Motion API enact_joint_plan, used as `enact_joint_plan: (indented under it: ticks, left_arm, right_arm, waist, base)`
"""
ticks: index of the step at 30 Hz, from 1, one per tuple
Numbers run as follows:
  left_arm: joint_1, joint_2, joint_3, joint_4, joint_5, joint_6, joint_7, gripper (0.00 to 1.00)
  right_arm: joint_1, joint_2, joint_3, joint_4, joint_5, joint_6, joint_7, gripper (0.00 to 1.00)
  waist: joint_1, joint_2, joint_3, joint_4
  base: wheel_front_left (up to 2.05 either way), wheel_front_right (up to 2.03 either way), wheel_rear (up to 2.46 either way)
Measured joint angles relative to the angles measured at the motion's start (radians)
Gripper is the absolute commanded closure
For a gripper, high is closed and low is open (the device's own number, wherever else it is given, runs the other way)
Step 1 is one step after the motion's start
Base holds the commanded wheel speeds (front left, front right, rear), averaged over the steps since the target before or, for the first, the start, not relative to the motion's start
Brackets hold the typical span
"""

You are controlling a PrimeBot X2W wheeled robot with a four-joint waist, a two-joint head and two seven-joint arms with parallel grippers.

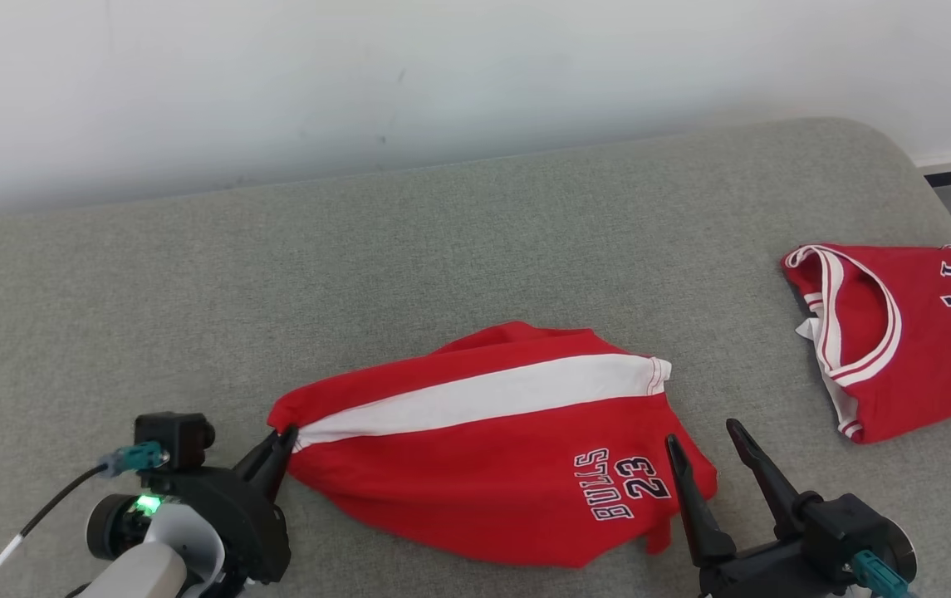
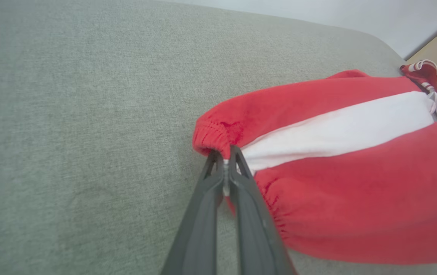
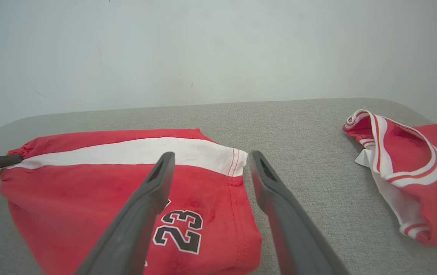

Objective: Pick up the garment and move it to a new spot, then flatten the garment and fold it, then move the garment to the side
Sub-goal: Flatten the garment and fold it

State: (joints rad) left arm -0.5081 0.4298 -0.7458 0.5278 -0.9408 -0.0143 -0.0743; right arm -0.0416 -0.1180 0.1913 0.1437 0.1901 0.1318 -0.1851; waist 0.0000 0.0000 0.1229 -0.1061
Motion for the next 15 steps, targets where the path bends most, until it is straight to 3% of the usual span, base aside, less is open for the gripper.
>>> enact_joint_plan:
  ticks: [1,2,3,11,15]
  left_arm:
    - [0.008,-0.001,0.006,0.0,-0.002,0.003,-0.017,1.0]
    - [0.014,-0.002,0.012,0.001,-0.002,0.007,-0.04,0.09]
    - [0.018,-0.003,0.014,0.002,-0.001,0.009,-0.055,0.0]
    - [0.119,-0.05,0.091,-0.029,0.063,0.036,-0.185,0.0]
    - [0.244,-0.102,0.357,-0.222,0.227,0.077,-0.19,0.0]
  right_arm:
    - [0.001,-0.002,-0.002,-0.001,0.0,0.0,0.0,0.0]
    - [0.001,-0.004,-0.003,-0.001,0.0,0.0,0.0,0.0]
    - [0.003,-0.006,-0.004,-0.002,0.0,0.0,0.0,0.0]
    - [0.023,-0.018,-0.023,-0.005,0.0,0.0,0.008,0.0]
    - [0.048,-0.022,-0.056,-0.014,0.0,0.0,0.007,0.0]
  waist:
    - [0.0,0.0,-0.001,0.002]
    - [0.0,0.0,-0.002,0.004]
    - [0.0,0.0,-0.003,0.006]
    - [0.0,0.0,-0.035,0.014]
    - [0.0,-0.0001,-0.064,0.022]
  base:
    - [0.0,0.0,0.0]
    - [0.0,0.0,0.0]
    - [0.0,0.0,0.0]
    - [0.0,0.0,0.0]
    - [0.0,0.0,0.0]
